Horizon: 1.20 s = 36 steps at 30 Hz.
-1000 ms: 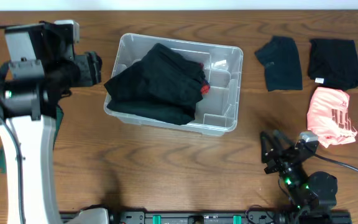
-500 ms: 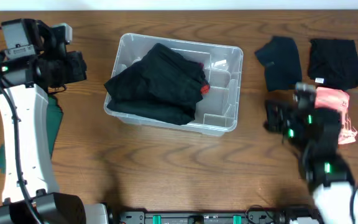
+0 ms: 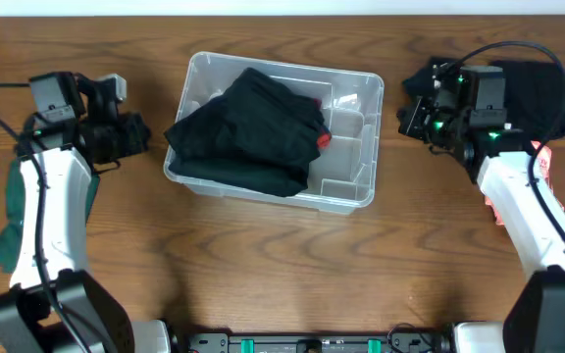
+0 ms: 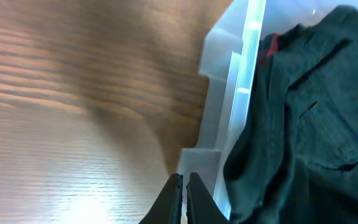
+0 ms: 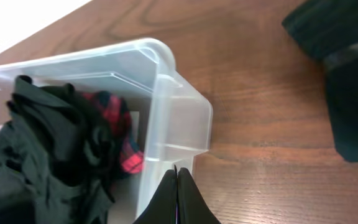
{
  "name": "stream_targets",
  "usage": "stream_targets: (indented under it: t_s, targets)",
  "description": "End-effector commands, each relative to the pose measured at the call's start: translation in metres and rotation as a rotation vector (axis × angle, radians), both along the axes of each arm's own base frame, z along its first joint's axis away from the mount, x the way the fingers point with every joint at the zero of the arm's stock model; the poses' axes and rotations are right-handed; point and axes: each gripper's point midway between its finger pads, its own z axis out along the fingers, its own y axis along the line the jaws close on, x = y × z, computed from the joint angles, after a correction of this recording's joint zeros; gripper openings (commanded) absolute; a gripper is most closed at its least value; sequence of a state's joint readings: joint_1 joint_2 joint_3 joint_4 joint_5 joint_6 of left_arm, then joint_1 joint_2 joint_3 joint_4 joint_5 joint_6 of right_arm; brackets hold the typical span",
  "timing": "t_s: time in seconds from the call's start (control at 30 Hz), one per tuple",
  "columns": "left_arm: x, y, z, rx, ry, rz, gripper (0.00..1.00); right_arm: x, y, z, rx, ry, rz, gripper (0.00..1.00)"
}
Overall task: Pack container
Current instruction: 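Raise the right arm and move the right gripper toward the pink sweatshirt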
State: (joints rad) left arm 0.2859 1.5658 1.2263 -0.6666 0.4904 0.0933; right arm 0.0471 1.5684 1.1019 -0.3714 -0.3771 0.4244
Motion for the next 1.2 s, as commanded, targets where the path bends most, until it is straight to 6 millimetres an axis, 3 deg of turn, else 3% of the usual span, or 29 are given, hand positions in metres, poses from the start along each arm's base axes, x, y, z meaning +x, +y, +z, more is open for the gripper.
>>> stream_targets:
  t_s: [0.0, 0.17, 0.37, 0.7, 1.17]
  targets:
    - [-0.001, -0.009, -0.019, -0.071, 0.041, -0.005, 0.06, 0.006, 0.001, -0.007, 0.015, 0.023, 0.006, 0.01]
    - [0.0, -0.014, -0.033, -0.114, 0.077, -0.015, 0.06, 0.012, 0.002, -0.02, 0.023, 0.037, 0.005, 0.01]
    - [-0.005, -0.02, -0.041, -0.142, 0.119, -0.026, 0.06, 0.023, 0.019, -0.023, 0.063, 0.01, 0.041, 0.01]
    - [-0.028, -0.033, -0.048, -0.176, 0.228, -0.036, 0.05, 0.041, 0.048, -0.019, 0.106, -0.078, 0.09, 0.01]
    - [-0.048, -0.049, -0.051, -0.195, 0.32, -0.065, 0.06, 0.067, 0.059, -0.018, 0.127, -0.155, 0.105, 0.01]
